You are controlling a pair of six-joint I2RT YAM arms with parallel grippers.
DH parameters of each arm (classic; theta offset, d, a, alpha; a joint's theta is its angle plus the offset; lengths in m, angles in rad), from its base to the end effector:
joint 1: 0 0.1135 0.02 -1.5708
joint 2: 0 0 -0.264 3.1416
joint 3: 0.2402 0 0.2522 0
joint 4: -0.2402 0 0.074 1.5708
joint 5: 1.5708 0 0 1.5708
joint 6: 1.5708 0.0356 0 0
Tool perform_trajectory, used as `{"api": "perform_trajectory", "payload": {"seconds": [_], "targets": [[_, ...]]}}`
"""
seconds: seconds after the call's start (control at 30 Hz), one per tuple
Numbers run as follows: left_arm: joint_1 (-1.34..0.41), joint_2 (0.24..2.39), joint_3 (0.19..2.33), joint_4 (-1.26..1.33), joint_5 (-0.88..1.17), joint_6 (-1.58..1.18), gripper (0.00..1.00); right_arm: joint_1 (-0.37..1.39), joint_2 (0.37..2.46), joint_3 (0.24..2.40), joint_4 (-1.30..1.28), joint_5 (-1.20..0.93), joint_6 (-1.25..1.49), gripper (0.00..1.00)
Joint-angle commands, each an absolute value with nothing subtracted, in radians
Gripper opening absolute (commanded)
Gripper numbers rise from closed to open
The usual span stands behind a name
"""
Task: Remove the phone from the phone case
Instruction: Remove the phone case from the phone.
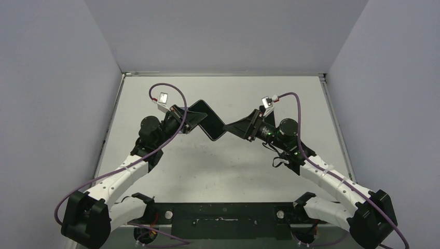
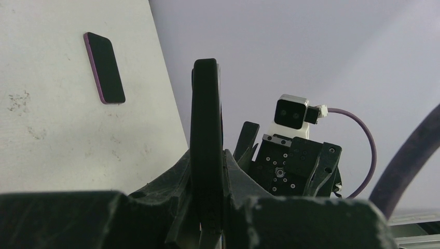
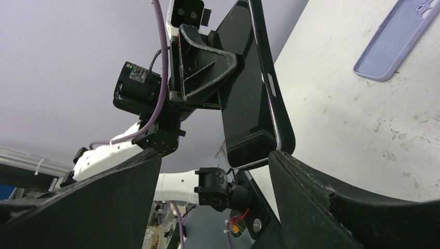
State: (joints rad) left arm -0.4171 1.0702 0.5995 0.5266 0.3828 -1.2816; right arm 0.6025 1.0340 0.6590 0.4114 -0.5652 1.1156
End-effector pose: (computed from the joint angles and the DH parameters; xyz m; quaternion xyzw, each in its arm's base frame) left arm 0.2192 -0.1117 0.2935 -0.1571 0.6704 -0.6219 0.3730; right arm 0.1860 0.1511 0.3103 -0.0250 0.6957 0.6499 0.3050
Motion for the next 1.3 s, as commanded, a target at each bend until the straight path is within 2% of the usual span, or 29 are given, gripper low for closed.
{"api": "perform_trajectory", "payload": {"seconds": [0.0, 0.63, 1.27], "targets": [[-0.419, 1.053, 0.657, 0.639, 0.396, -1.294, 0.00, 0.603, 1.042, 0.664, 0.498, -0.570, 1.157, 0.76], [-0.435, 1.050, 0.657, 0.673, 0.398, -1.315, 0.00, 0.613, 1.067, 0.662, 0.504, -0.566, 1.151, 0.76], [-0.550, 1.093, 0.666, 0.806, 0.370, -1.334, 0.00, 0.635, 1.094, 0.660, 0.492, -0.568, 1.121, 0.76]]}}
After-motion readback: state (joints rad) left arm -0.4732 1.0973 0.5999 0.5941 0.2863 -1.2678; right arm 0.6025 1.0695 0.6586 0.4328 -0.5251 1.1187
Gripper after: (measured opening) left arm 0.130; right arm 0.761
